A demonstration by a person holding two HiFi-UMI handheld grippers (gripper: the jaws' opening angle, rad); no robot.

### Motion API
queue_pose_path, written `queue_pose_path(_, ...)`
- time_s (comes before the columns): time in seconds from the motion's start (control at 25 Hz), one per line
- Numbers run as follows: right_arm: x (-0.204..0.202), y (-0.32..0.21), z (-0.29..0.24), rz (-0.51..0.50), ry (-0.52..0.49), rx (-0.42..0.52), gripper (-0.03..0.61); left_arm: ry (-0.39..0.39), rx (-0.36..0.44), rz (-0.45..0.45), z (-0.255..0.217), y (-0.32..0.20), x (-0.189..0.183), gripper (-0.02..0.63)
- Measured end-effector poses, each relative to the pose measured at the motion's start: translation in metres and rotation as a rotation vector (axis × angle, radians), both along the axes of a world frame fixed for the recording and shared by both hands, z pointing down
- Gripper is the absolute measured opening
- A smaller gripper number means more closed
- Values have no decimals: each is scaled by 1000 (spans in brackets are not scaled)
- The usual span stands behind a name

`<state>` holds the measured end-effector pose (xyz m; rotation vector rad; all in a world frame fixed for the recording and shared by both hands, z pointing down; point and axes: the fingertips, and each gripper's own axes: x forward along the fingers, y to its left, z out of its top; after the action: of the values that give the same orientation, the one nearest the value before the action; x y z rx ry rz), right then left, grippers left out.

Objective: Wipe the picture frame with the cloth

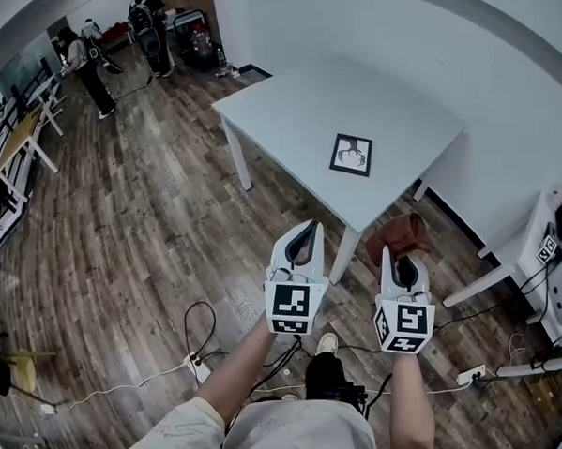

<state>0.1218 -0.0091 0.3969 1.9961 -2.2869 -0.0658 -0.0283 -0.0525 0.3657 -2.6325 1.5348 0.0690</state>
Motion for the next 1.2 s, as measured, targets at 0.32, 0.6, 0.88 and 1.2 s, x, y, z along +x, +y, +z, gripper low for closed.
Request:
queue_pose_path(0.32, 52, -116, 5, -43, -2, -24, 78, 9, -16, -60, -1, -114, 46, 0)
queue_pose_path(0.6, 70, -184, 7, -52, 0, -38, 79, 16, -33, -85, 1, -178, 57, 0)
queue_pose_path(0.88, 69, -252, 23, -44, 5, -85, 78, 4, -58, -44, 15, -253, 68, 0)
queue_pose_path(1.2, 59, -340, 54, -25, -1, -178, 78, -26, -83, 23, 36, -328, 70, 0)
